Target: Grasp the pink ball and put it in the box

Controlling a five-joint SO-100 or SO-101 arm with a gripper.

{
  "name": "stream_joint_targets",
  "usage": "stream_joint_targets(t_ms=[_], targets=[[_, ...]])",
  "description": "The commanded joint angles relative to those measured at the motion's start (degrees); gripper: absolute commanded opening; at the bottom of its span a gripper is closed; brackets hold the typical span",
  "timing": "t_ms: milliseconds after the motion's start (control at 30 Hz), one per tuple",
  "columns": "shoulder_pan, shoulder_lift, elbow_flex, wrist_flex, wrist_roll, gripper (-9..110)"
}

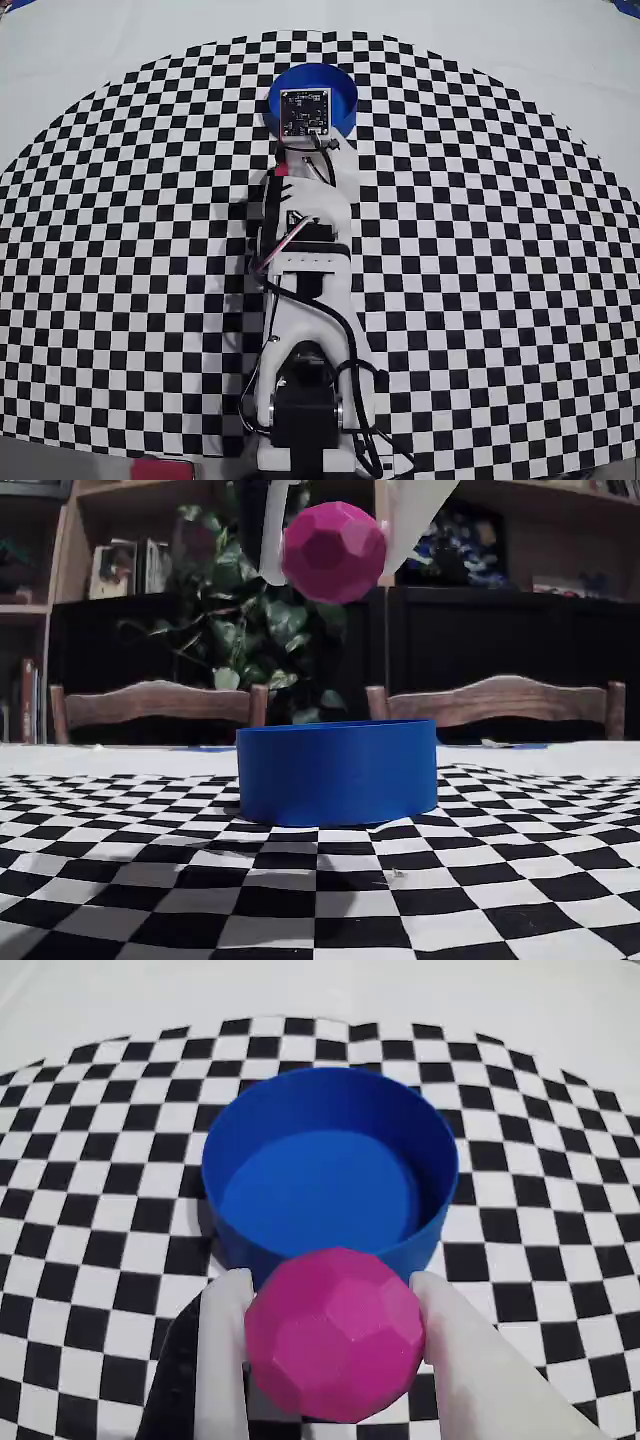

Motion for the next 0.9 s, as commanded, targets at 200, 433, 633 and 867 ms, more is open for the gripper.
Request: stream_joint_targets(t_ms=[200,433,633,867], targets=[[0.6,-4.7,-7.1,-1.1,-0.4,0],[1.0,-7.6,-9.9,-1.1,-0.4,0],[1.4,-10.7,-12.7,-1.1,-0.4,0],[1.7,-14.0,-15.6,-1.1,-0.4,0]])
